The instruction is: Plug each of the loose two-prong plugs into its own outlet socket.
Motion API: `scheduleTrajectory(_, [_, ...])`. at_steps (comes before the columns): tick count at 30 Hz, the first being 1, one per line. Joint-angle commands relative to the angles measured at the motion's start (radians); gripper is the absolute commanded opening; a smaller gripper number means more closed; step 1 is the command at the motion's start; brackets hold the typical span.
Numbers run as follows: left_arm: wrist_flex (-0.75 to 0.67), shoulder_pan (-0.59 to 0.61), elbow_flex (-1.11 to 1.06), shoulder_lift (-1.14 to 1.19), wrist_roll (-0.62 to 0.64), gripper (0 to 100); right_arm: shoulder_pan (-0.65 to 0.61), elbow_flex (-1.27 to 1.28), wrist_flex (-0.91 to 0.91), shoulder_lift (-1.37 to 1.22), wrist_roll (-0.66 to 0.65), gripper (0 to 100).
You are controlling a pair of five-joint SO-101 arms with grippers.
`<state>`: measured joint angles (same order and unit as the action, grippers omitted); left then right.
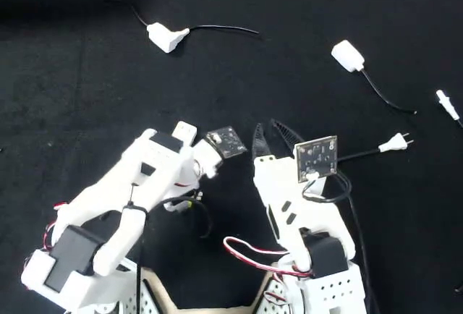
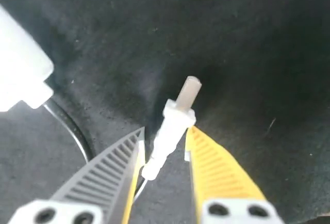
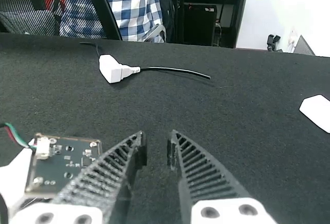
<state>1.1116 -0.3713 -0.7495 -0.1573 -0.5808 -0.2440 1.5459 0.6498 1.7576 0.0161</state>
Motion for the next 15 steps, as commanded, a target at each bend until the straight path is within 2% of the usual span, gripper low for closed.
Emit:
scheduleTrajectory(1, [0.011,0.008,0.019,-0.012,-0.012,14,0.011,-0.004,-0.021,0.007,0.008,8.9])
scheduleTrajectory(10, [0.006,-0.07,0.025,-0.012,-0.012,14,0.011,0.002,-0.025,0.007,0.008,8.9])
scheduleTrajectory(14, [0.006,-0.105,0.025,-0.011,-0.012,3,0.012,0.002,-0.025,0.007,0.008,8.9])
scheduleTrajectory(15, [0.006,-0.102,0.025,-0.011,-0.012,3,0.012,0.002,-0.025,0.007,0.008,8.9])
